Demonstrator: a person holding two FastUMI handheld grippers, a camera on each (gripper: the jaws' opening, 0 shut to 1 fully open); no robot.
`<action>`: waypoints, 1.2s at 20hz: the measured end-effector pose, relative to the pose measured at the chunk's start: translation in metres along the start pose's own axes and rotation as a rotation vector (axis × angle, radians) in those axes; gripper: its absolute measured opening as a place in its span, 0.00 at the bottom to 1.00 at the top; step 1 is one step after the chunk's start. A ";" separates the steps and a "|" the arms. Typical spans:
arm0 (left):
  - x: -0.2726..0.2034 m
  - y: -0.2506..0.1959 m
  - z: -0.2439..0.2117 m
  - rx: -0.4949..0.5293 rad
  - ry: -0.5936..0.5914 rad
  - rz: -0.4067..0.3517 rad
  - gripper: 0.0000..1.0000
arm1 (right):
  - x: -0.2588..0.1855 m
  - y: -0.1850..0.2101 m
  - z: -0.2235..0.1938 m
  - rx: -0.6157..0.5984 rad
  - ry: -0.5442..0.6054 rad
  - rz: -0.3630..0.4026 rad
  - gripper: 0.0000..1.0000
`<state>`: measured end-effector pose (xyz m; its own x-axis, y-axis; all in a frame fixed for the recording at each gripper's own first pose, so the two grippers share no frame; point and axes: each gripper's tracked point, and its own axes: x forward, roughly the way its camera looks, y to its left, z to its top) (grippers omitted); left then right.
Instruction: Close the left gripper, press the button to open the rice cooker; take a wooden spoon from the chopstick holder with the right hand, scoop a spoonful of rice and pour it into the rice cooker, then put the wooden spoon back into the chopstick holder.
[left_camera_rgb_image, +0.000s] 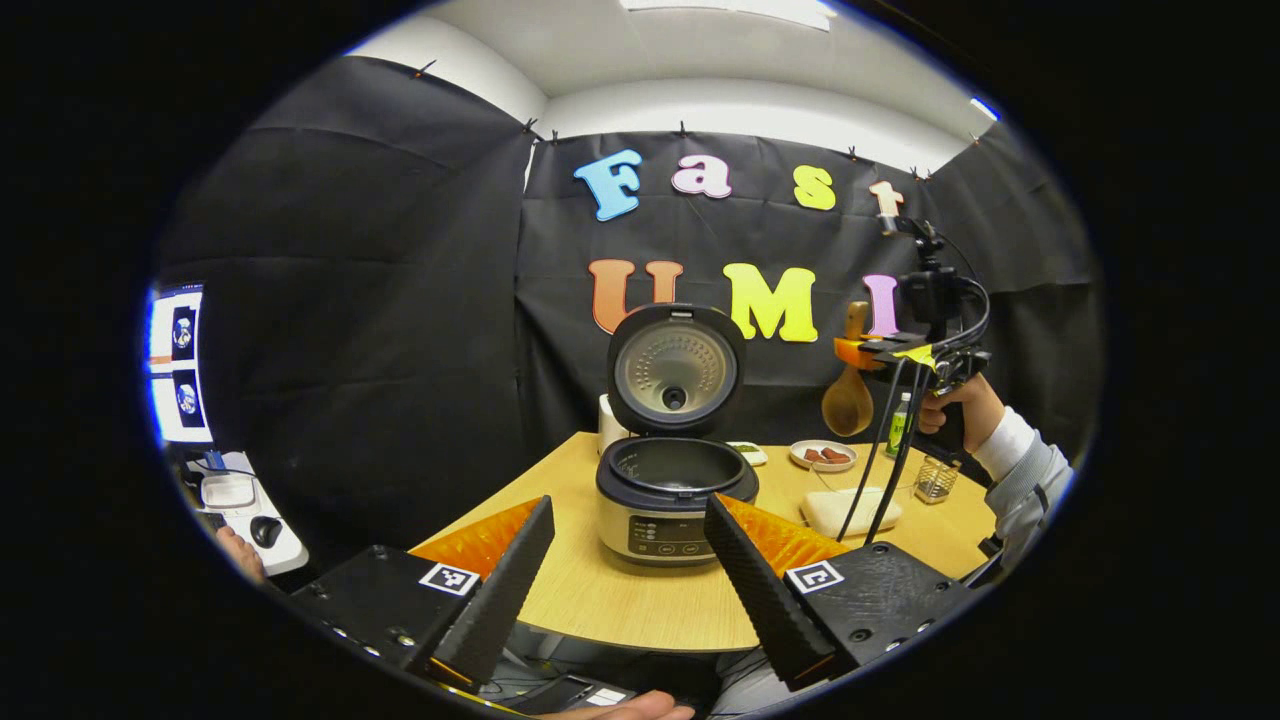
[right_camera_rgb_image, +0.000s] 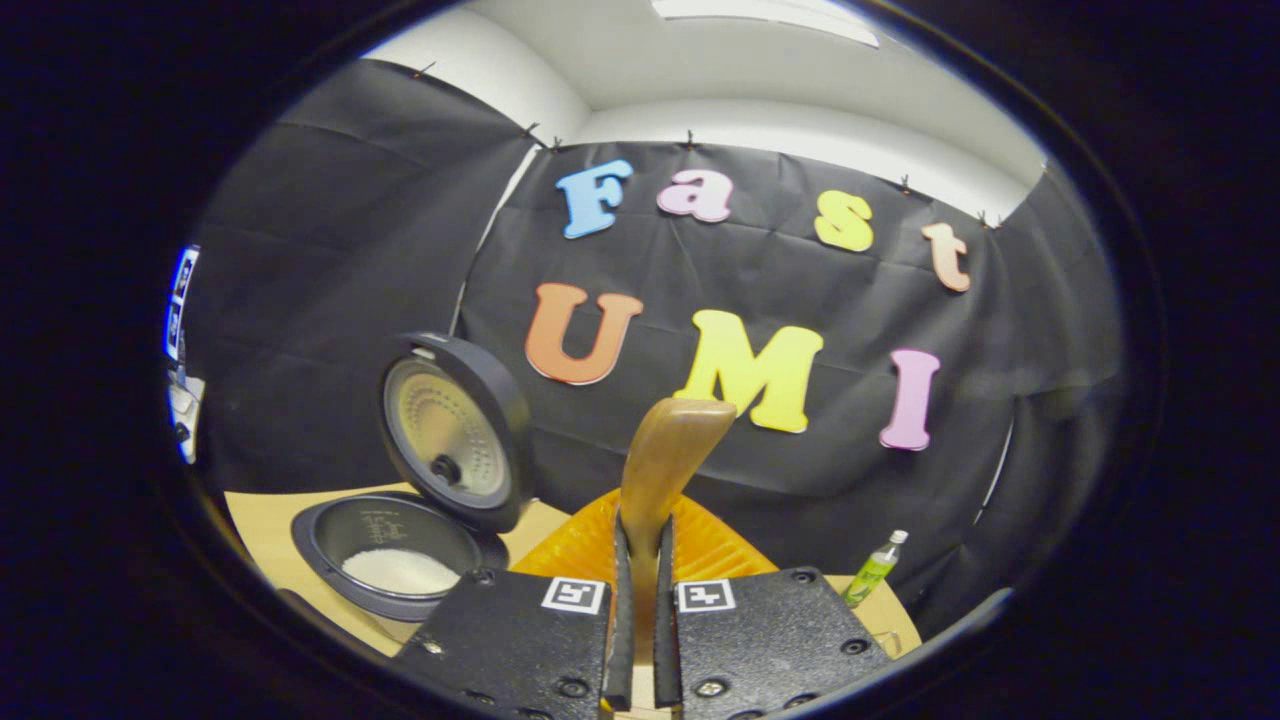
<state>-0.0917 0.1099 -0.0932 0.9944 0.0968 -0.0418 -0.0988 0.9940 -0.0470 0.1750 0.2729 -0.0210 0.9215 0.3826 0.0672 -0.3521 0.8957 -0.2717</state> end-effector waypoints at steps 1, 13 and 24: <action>0.001 -0.004 0.000 0.000 -0.001 -0.002 0.96 | -0.001 -0.016 -0.001 0.001 -0.003 -0.019 0.13; 0.005 -0.054 0.012 0.036 -0.043 -0.048 0.96 | -0.023 -0.193 -0.074 0.124 0.058 -0.293 0.13; 0.015 -0.072 0.020 0.064 -0.081 -0.051 0.96 | -0.008 -0.292 -0.160 0.144 0.128 -0.415 0.13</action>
<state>-0.0693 0.0410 -0.0706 0.9981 0.0469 0.0402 -0.0476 0.9987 0.0169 0.2964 -0.0276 -0.0958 0.9990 -0.0385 0.0209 0.0406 0.9931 -0.1101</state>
